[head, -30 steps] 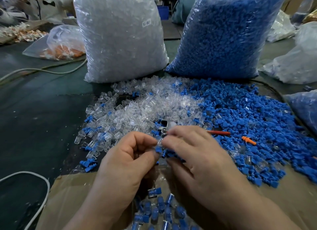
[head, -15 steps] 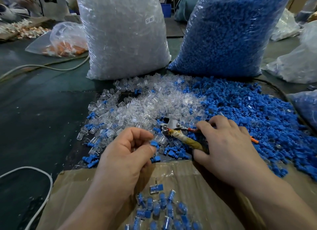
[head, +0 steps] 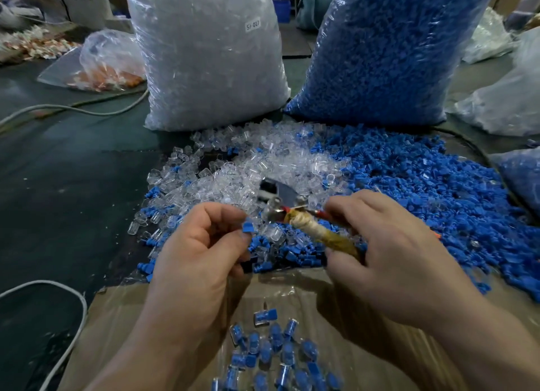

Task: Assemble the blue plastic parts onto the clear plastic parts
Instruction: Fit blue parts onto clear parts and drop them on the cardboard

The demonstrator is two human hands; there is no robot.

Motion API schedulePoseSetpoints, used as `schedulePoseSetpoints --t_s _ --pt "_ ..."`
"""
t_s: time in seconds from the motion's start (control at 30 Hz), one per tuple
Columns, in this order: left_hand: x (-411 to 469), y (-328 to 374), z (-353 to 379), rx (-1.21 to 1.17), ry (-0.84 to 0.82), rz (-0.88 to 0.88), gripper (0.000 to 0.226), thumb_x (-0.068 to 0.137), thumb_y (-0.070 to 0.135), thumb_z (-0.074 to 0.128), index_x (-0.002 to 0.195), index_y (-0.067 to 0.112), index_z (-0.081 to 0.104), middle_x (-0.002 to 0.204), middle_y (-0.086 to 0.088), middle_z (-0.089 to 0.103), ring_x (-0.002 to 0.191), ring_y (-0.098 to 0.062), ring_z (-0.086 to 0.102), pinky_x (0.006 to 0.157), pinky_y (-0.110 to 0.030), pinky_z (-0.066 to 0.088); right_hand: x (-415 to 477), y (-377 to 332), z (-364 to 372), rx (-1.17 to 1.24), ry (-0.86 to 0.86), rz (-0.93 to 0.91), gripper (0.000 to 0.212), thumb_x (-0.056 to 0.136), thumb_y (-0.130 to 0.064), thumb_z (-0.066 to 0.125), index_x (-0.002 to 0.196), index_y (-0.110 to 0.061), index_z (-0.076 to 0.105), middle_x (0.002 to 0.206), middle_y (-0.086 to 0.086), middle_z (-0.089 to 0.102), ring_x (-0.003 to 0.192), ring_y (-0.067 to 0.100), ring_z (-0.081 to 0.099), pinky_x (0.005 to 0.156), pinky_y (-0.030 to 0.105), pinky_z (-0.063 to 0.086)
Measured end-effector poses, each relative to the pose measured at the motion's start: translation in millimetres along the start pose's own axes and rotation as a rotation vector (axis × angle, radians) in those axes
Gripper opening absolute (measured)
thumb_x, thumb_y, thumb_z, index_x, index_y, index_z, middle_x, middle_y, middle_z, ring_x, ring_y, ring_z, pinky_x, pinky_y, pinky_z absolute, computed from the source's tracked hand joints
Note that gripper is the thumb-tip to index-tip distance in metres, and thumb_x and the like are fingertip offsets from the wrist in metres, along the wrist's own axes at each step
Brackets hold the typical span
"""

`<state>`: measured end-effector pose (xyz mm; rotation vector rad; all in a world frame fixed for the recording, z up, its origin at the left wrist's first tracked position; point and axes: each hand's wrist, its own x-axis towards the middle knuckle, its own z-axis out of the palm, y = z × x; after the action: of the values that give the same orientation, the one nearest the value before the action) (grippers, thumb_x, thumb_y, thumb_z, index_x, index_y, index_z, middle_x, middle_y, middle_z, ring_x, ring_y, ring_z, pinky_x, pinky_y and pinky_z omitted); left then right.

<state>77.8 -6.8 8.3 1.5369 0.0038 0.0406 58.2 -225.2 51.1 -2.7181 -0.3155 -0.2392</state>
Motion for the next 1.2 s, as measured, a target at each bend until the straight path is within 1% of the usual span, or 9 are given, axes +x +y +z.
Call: schedulePoseSetpoints --t_s 0.1,0.3,0.43,0.57,0.73,0.8,0.93,1.1,1.2 --pt "1.0 -0.9 -0.8 -0.046 -0.015 -0.014 0.023 0.072 0.024 0.071 0.095 0.027 0.073 0.084 -0.007 0.071 0.066 -0.015 0.065 0.056 -0.028 0.057 -0.9 0.9 -1.5 0.012 -0.034 -0.068 0.046 0.076 -0.047 0.052 0.12 -0.034 0.051 0.106 -0.02 0.048 0.099 0.003 0.045 0.084 0.019 0.04" --pt "0.3 1.4 -2.8 0.002 -0.053 0.021 0.02 0.084 0.015 0.067 0.096 0.03 0.073 0.086 -0.006 0.072 0.071 -0.018 0.066 0.061 -0.032 0.059 -0.3 1.3 0.9 -0.013 -0.1 -0.103 0.06 0.073 -0.054 0.041 0.13 -0.036 0.047 0.113 -0.023 0.045 0.11 0.003 0.042 0.092 0.022 0.041" --pt "-2.1 4.6 -3.1 0.012 -0.076 0.035 0.02 0.074 0.024 0.066 0.092 0.03 0.073 0.084 -0.004 0.071 0.07 -0.016 0.066 0.059 -0.026 0.057 -0.8 2.9 0.5 -0.025 -0.115 -0.111 0.061 0.073 -0.055 0.04 0.131 -0.038 0.045 0.115 -0.024 0.044 0.113 0.004 0.041 0.094 0.024 0.04" --pt "-4.3 6.6 -4.7 -0.004 -0.095 0.019 0.02 0.073 0.029 0.069 0.093 0.027 0.073 0.086 -0.007 0.07 0.075 -0.024 0.065 0.068 -0.044 0.059 0.0 2.9 1.5 -0.058 -0.159 -0.114 0.064 0.072 -0.06 0.036 0.133 -0.039 0.042 0.116 -0.024 0.044 0.111 0.003 0.04 0.096 0.025 0.039" --pt "-5.8 8.3 -3.3 -0.007 -0.095 0.011 0.024 0.084 0.005 0.065 0.088 0.027 0.074 0.078 -0.001 0.07 0.065 -0.012 0.064 0.053 -0.022 0.054 0.4 -0.1 0.7 -0.087 -0.184 -0.107 0.057 0.071 -0.064 0.032 0.124 -0.046 0.043 0.102 -0.027 0.045 0.099 0.0 0.041 0.09 0.021 0.04" --pt "-4.9 7.6 -6.7 0.018 -0.09 0.011 0.031 0.088 -0.001 0.062 0.088 0.028 0.074 0.079 -0.003 0.07 0.065 -0.013 0.064 0.053 -0.022 0.053 0.6 -2.6 -0.6 -0.09 -0.182 -0.1 0.051 0.072 -0.064 0.034 0.117 -0.045 0.047 0.095 -0.026 0.047 0.094 0.0 0.043 0.085 0.021 0.042" --pt "-6.4 12.7 -8.3 0.01 -0.095 0.029 0.019 0.08 0.014 0.066 0.089 0.029 0.073 0.082 -0.008 0.07 0.066 -0.018 0.064 0.059 -0.03 0.055 0.7 -4.5 -1.1 -0.062 -0.192 -0.086 0.046 0.071 -0.065 0.034 0.111 -0.046 0.047 0.091 -0.027 0.048 0.092 -0.003 0.045 0.079 0.019 0.042" --pt "-3.6 16.9 -5.2 0.144 0.021 0.045 0.031 0.089 0.001 0.065 0.085 0.032 0.072 0.07 -0.001 0.068 0.056 -0.01 0.062 0.051 -0.02 0.053 -1.0 3.2 3.1 -0.082 -0.114 -0.001 0.05 0.072 -0.065 0.038 0.116 -0.045 0.05 0.099 -0.028 0.05 0.095 -0.001 0.044 0.082 0.021 0.039" --pt "-4.7 20.3 -4.1 0.14 -0.027 -0.066 0.036 0.09 -0.002 0.063 0.078 0.032 0.07 0.058 -0.001 0.063 0.047 -0.011 0.055 0.046 -0.017 0.049 4.7 7.9 7.9 -0.184 -0.049 0.093 0.061 0.073 -0.068 0.035 0.122 -0.037 0.051 0.103 -0.019 0.052 0.097 0.009 0.044 0.085 0.03 0.041"
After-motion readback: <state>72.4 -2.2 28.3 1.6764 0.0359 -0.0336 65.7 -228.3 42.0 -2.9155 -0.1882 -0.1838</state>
